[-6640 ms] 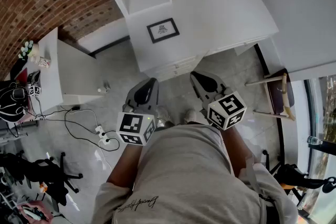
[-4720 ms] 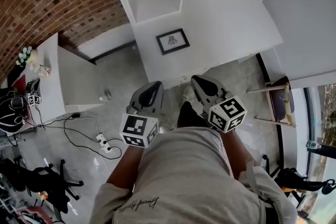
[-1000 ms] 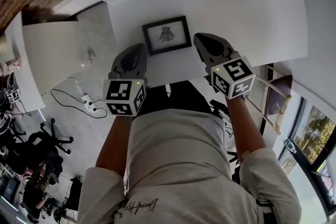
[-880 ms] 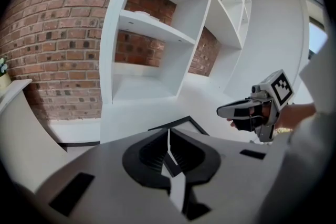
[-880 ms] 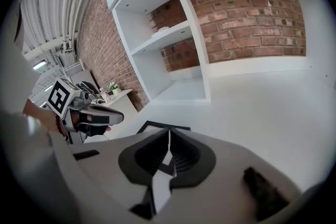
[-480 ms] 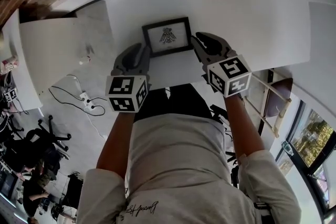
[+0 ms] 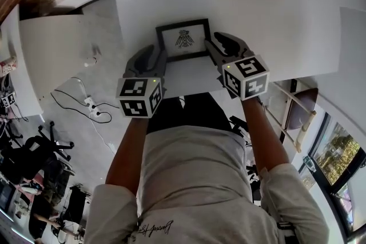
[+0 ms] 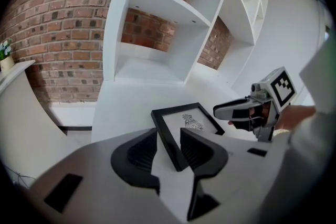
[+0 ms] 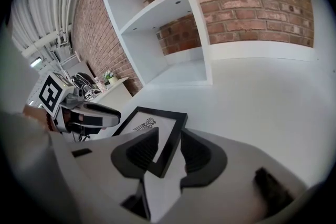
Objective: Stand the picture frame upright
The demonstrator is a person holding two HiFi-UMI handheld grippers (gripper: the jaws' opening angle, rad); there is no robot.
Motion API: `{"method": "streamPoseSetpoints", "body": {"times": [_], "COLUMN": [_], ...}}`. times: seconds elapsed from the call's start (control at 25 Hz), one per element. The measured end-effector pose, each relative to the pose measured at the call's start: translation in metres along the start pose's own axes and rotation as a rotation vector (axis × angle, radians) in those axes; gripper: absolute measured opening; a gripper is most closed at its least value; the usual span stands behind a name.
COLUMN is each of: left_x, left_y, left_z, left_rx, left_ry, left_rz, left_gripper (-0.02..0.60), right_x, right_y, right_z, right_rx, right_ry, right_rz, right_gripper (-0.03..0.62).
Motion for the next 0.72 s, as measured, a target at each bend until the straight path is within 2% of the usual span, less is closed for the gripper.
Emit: {"method": "streamPoseSetpoints", "body": {"times": [0.2,0.72], "left_x": [-0.006,-0.018], "left_y": [-0.005,-0.004], "left_z": [0.003,-0.002], "left_rx": [0.012,-0.016], "left_ry": [0.000,0.010], "left_rz": [0.021,0.058], "left_gripper": [0.149,0.147], "right_x": [-0.008,-0.016], "right_y": [-0.003,-0.005], "right_z": [-0.004,-0.007], "right_rx": [-0.003,-0.018], "right_ry": [-0.003,0.004], "right_rz": [0.027,0.057], "right_gripper": [0.137,0.137]}}
Point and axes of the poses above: the fingertips, and each gripper's own axes: x backward along the fingers, z to its left, y out of its top, the point moved 7 cm from there along x, backward along the fingers, and after that the axes turned 14 degrees about y, right-handed, at the moved point
